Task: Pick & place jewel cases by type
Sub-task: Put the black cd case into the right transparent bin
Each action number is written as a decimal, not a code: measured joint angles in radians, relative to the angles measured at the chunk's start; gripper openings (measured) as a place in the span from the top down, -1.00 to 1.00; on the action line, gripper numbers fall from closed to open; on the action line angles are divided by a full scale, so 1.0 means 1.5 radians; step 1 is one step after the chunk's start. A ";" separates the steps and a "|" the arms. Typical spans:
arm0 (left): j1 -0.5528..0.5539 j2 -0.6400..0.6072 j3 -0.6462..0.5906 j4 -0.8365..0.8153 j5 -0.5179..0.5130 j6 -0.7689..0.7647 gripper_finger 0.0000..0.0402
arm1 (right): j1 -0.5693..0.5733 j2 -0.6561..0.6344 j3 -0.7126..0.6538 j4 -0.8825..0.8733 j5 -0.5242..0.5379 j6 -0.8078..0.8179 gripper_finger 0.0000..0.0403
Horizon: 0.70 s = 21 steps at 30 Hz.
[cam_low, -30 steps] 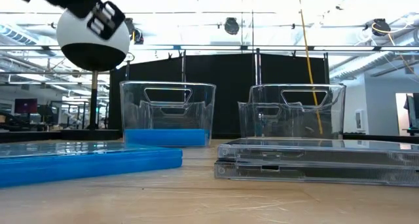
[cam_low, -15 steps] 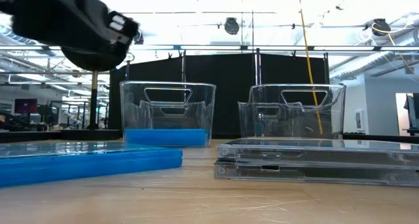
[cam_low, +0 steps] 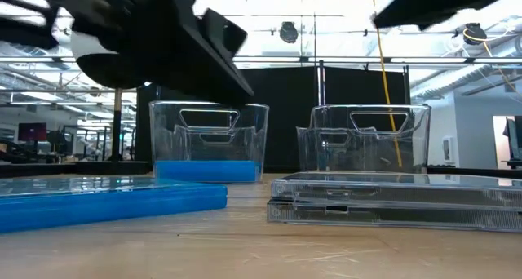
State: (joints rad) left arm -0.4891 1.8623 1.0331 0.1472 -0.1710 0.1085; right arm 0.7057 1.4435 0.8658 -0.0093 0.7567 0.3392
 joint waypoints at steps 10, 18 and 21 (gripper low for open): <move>0.036 0.086 0.110 -0.116 -0.063 -0.009 0.92 | 0.101 -0.040 0.001 -0.239 -0.070 0.337 1.00; 0.070 0.085 0.113 -0.145 -0.040 -0.038 0.93 | 0.134 -0.007 0.001 -0.308 -0.147 0.480 1.00; 0.078 0.085 0.113 -0.150 -0.031 -0.047 0.93 | 0.143 0.000 0.001 -0.312 -0.142 0.501 1.00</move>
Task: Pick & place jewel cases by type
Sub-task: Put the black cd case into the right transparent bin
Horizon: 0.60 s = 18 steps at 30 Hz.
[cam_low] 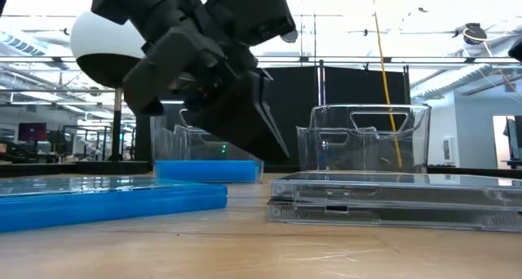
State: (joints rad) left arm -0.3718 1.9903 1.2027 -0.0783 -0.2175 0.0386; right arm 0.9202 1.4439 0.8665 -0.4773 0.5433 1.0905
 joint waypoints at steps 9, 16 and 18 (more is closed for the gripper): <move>0.006 0.000 -0.005 -0.004 0.007 0.000 0.96 | 0.003 0.004 0.000 -0.013 -0.014 0.081 1.00; 0.012 0.000 -0.006 0.002 0.008 0.001 0.94 | 0.003 0.004 0.000 -0.014 -0.016 0.086 1.00; 0.016 0.000 -0.006 0.001 0.007 -0.005 0.94 | 0.003 0.004 0.000 -0.014 -0.016 0.087 1.00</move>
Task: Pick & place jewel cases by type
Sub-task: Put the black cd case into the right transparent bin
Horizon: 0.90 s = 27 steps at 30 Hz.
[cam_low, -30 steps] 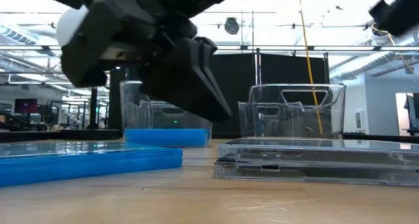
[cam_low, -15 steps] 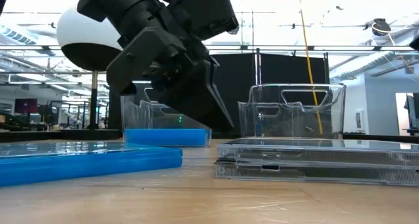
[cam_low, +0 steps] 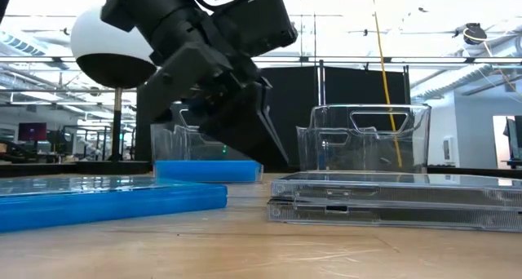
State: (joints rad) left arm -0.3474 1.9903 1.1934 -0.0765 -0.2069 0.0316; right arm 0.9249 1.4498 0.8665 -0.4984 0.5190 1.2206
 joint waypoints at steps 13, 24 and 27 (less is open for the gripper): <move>0.003 0.035 0.002 0.042 0.018 -0.005 0.97 | 0.000 0.000 0.000 0.003 0.002 0.009 1.00; 0.006 0.045 0.006 0.070 0.039 0.015 0.98 | 0.000 0.000 0.000 0.002 0.006 0.009 1.00; 0.008 0.045 0.006 0.070 0.037 0.015 0.94 | 0.000 0.000 0.000 -0.007 0.013 0.012 1.00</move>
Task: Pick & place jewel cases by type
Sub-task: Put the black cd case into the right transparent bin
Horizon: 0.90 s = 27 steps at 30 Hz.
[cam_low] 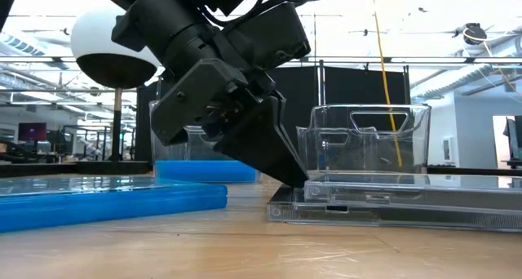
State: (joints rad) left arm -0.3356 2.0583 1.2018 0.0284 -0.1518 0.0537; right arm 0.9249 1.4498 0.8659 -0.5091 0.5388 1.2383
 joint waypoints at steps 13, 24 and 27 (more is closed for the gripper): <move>0.000 -0.045 -0.001 -0.113 -0.062 0.054 0.96 | -0.042 -0.008 -0.001 -0.093 -0.078 0.033 0.76; -0.040 -0.083 0.000 -0.113 -0.056 0.165 0.95 | -0.125 -0.057 -0.001 -0.120 -0.088 -0.023 0.12; -0.063 -0.082 -0.001 -0.120 -0.049 0.189 0.93 | -0.144 -0.074 -0.001 -0.093 -0.080 -0.083 0.08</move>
State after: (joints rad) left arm -0.4294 1.9358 1.2007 -0.1520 -0.2253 0.3369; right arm 0.7091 1.3388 0.8650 -0.6485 0.4194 1.1136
